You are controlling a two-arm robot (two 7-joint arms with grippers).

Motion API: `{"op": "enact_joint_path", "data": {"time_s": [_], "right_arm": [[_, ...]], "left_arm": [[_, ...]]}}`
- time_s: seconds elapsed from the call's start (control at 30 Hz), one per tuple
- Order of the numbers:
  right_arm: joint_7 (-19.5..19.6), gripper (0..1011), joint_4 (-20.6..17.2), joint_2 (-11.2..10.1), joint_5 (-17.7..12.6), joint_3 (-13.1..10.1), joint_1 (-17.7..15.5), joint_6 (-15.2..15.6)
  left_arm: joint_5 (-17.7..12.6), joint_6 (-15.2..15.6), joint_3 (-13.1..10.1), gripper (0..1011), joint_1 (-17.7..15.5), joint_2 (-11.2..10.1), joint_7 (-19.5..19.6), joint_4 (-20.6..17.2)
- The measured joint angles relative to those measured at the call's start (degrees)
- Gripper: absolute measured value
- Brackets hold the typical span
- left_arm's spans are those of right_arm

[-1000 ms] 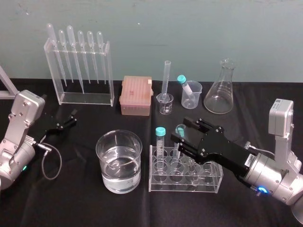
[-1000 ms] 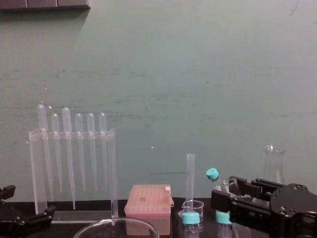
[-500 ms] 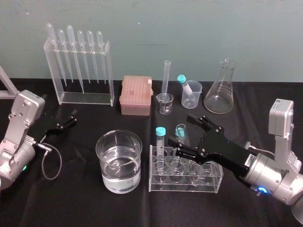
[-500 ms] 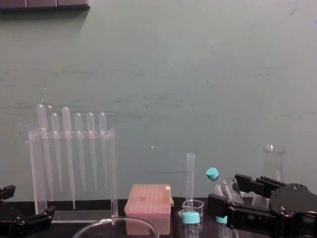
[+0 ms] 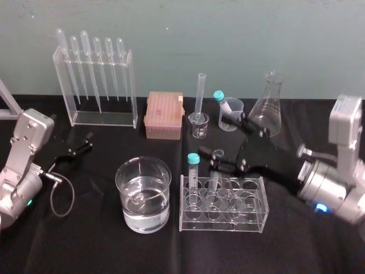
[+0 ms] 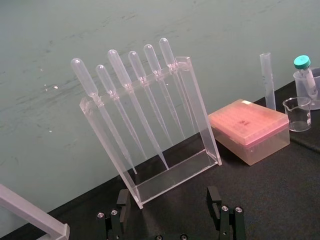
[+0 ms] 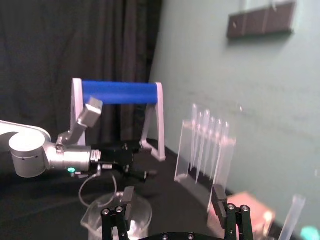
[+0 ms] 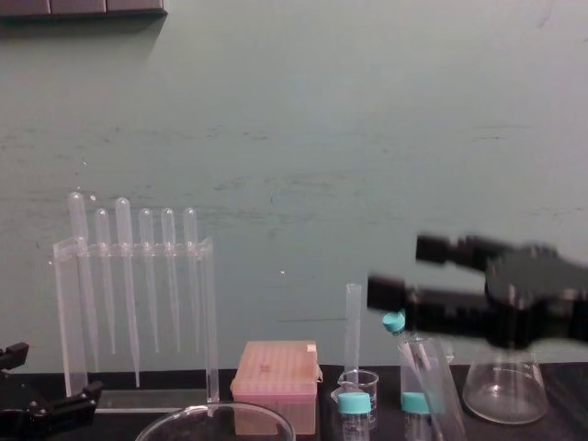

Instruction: Hold the test tube with one hand and immerse one end into the beaker, then return it to the test tube rack.

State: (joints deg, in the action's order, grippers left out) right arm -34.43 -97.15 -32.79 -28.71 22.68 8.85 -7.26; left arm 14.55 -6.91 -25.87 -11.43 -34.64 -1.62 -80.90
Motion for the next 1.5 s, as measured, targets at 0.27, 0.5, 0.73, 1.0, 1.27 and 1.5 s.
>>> {"op": "enact_joint_path", "data": {"time_s": [0.27, 0.5, 0.73, 1.0, 1.27, 1.5], "right_arm": [[7.94, 1003, -9.87, -3.57, 5.82, -4.95, -3.34, 0.72], [19.56, 1003, -15.22, -5.13, 8.43, -14.84, -15.66, 2.98], [21.95, 1003, -10.42, -3.17, 4.81, -20.44, -21.55, 3.43], [19.16, 1003, -1.62, -0.96, 1.64, -20.60, -18.38, 4.97], [15.39, 1003, 6.29, 1.60, -0.15, -19.23, -12.98, 6.98], [13.91, 1003, 8.31, 2.40, -0.53, -18.39, -11.39, 7.72]], "left_arm": [[0.00, 0.00, 0.00, 1000, 0.00, 0.00, 0.00, 0.00], [0.00, 0.00, 0.00, 1000, 0.00, 0.00, 0.00, 0.00], [0.00, 0.00, 0.00, 1000, 0.00, -0.01, 0.00, 0.00], [0.00, 0.00, 0.01, 1000, 0.00, 0.00, 0.00, 0.00], [0.00, 0.00, 0.01, 1000, 0.00, 0.00, 0.00, 0.00], [0.00, 0.00, 0.00, 1000, 0.00, -0.01, 0.00, 0.00]]}}
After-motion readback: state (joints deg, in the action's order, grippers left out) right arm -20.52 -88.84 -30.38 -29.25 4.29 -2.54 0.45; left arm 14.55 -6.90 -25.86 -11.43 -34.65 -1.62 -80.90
